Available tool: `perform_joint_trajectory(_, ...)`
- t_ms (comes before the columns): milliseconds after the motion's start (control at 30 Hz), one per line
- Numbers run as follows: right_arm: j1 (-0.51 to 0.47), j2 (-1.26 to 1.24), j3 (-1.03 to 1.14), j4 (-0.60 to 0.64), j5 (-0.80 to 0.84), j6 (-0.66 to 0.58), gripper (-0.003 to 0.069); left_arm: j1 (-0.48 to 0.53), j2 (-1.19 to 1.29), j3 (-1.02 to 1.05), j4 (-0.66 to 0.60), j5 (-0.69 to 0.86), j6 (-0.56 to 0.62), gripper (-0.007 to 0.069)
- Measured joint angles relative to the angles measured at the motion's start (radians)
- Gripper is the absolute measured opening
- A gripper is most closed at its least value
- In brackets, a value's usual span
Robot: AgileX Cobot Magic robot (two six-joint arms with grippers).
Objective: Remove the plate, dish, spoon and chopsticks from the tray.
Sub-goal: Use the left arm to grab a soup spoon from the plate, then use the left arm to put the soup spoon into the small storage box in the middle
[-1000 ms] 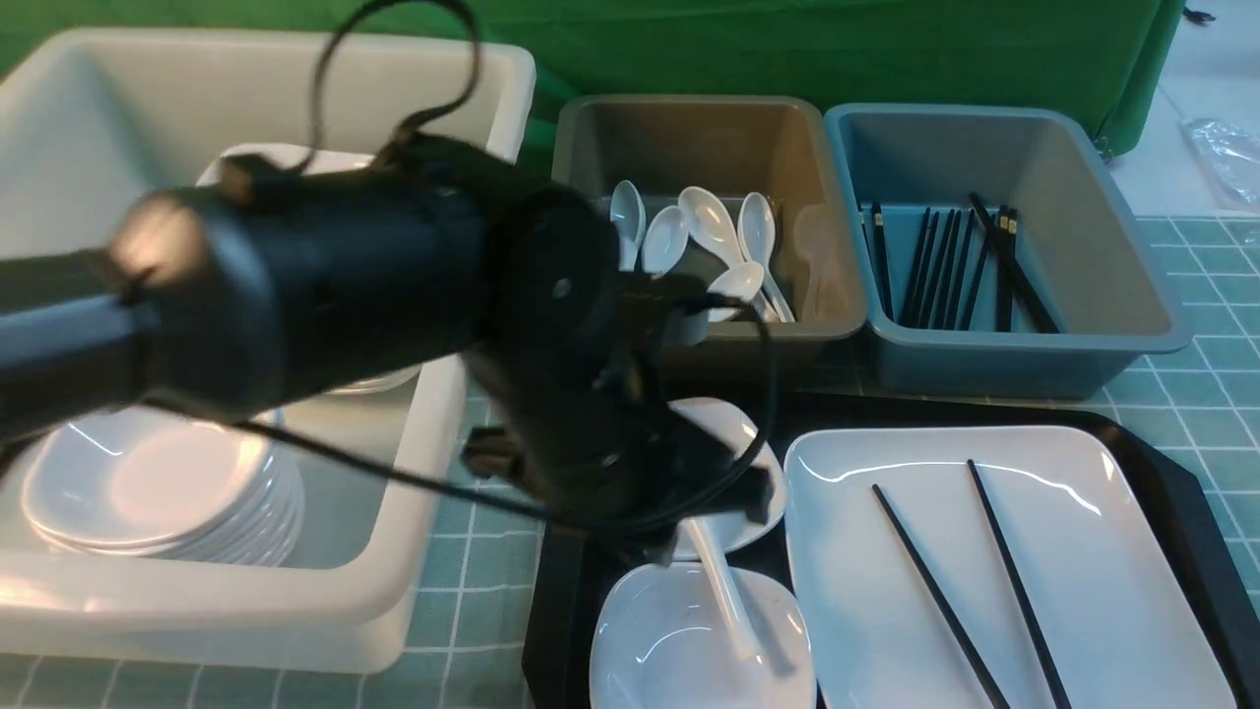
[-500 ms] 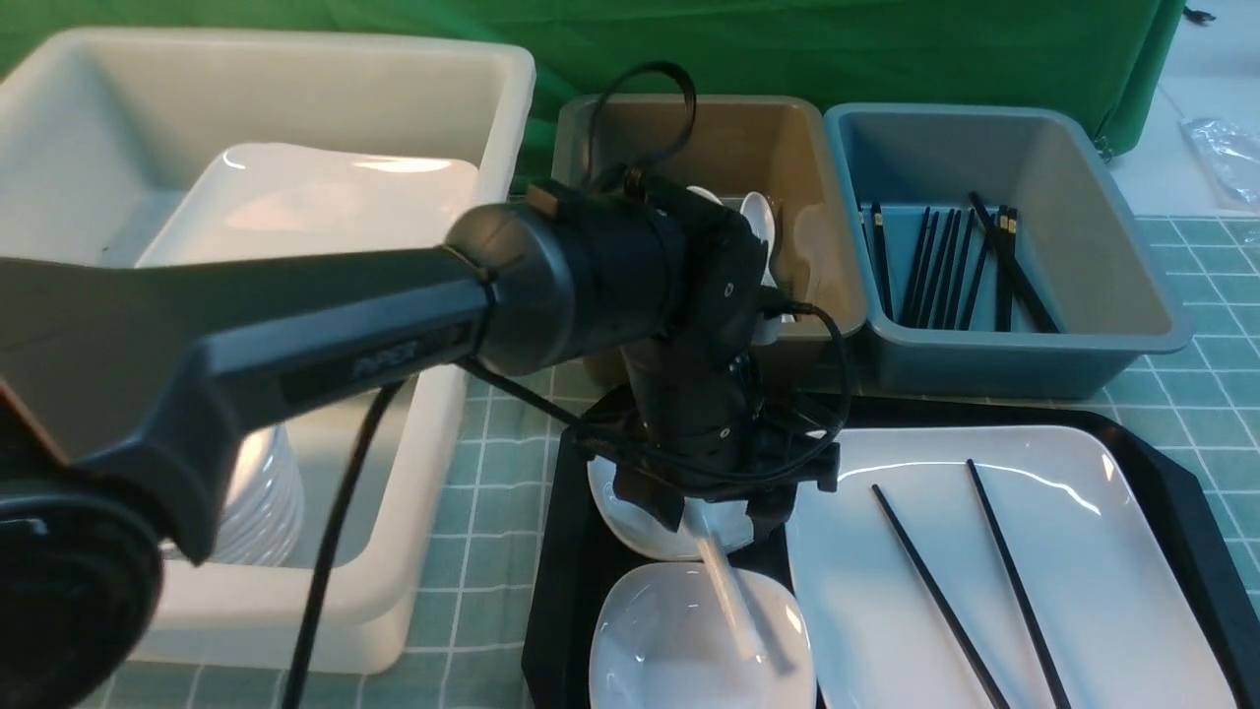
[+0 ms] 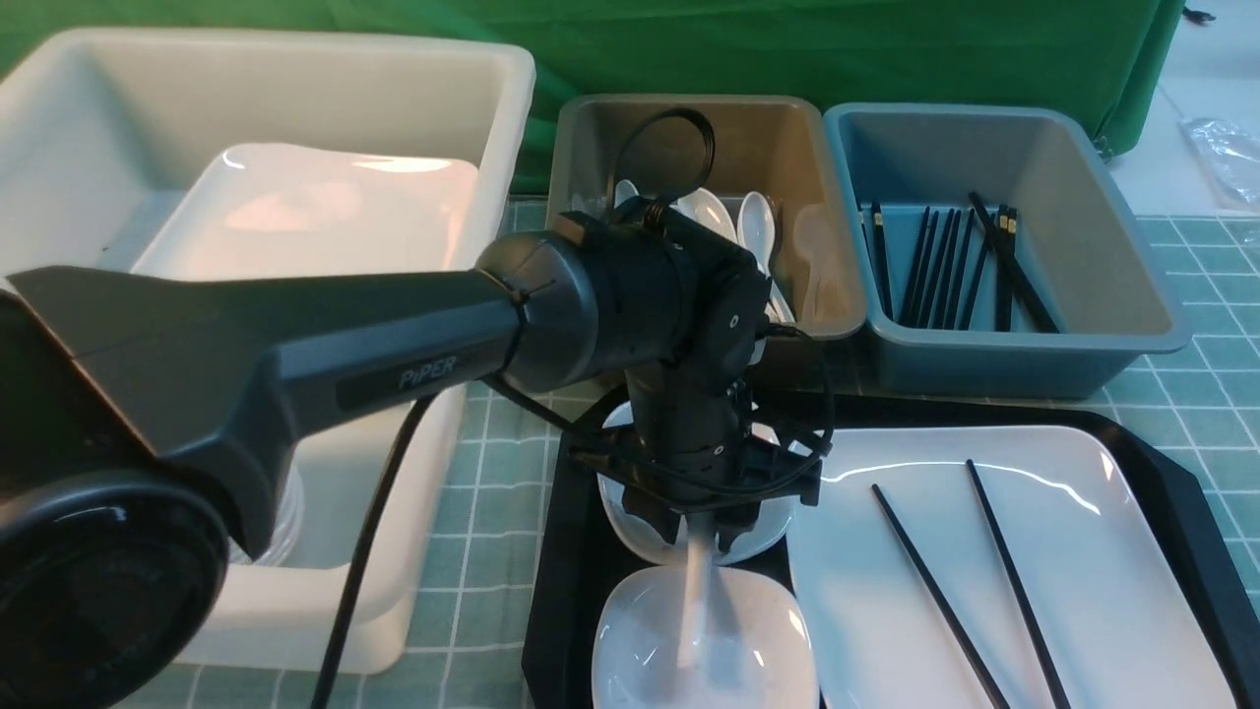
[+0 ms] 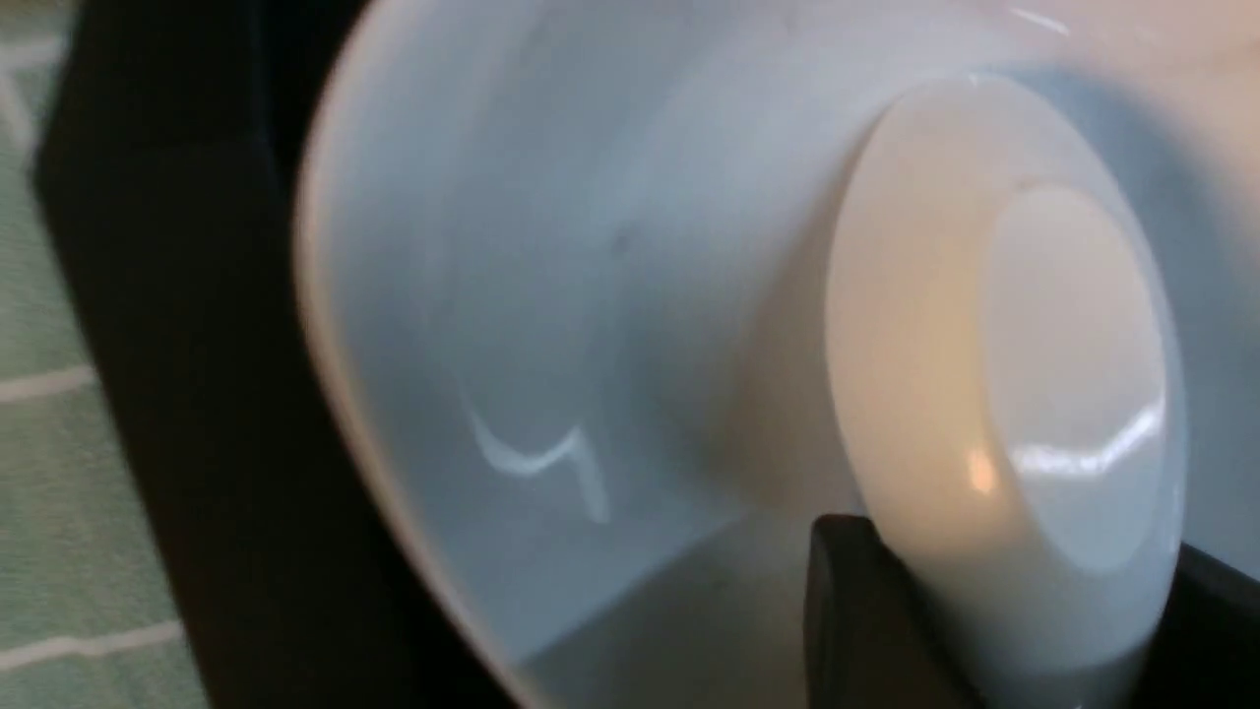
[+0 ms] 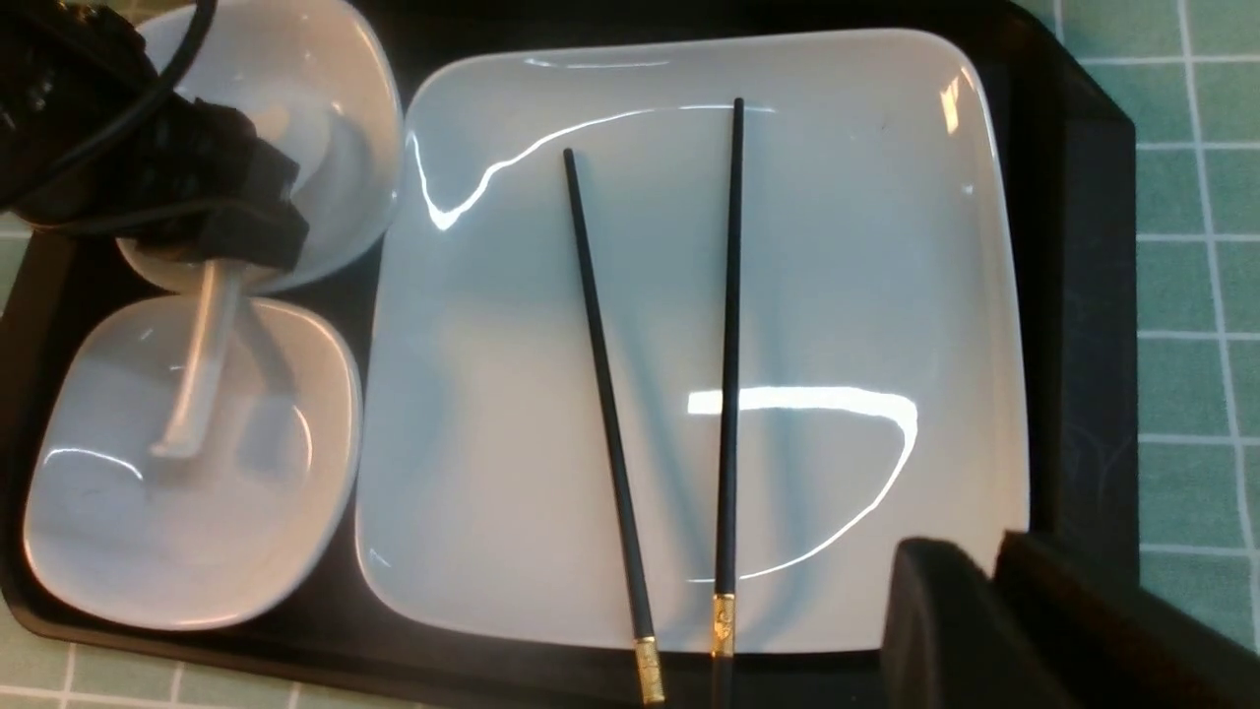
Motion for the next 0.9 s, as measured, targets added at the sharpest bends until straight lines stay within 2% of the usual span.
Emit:
perform_joint_trajectory(400, 0.0, 0.0, 0.0, 0.0, 0.0, 0.0, 0.0145, 0.001, -0.11, -0.022, -0.018, 0.033, 0.061, 0.0264)
perform_joint_trajectory(500, 0.0, 0.0, 0.0, 0.0, 0.0, -0.003, 0.015, 0.011, -0.155, -0.087, 0.003, -0.014, 0.072, 0.0262)
perform_joint_trajectory(600, 0.0, 0.0, 0.0, 0.0, 0.0, -0.003, 0.0157, 0.042, -0.163, -0.173, 0.054, -0.171, 0.095, 0.0262)
perform_joint_trajectory(767, 0.0, 0.0, 0.0, 0.0, 0.0, -0.005, 0.0165, 0.136, -0.128, -0.227, 0.075, -0.535, 0.121, 0.0262)
perform_joint_trajectory(900, 0.0, 0.0, 0.0, 0.0, -0.001, -0.01, 0.0171, 0.198, -0.07, -0.227, 0.078, -0.681, 0.122, 0.0262)
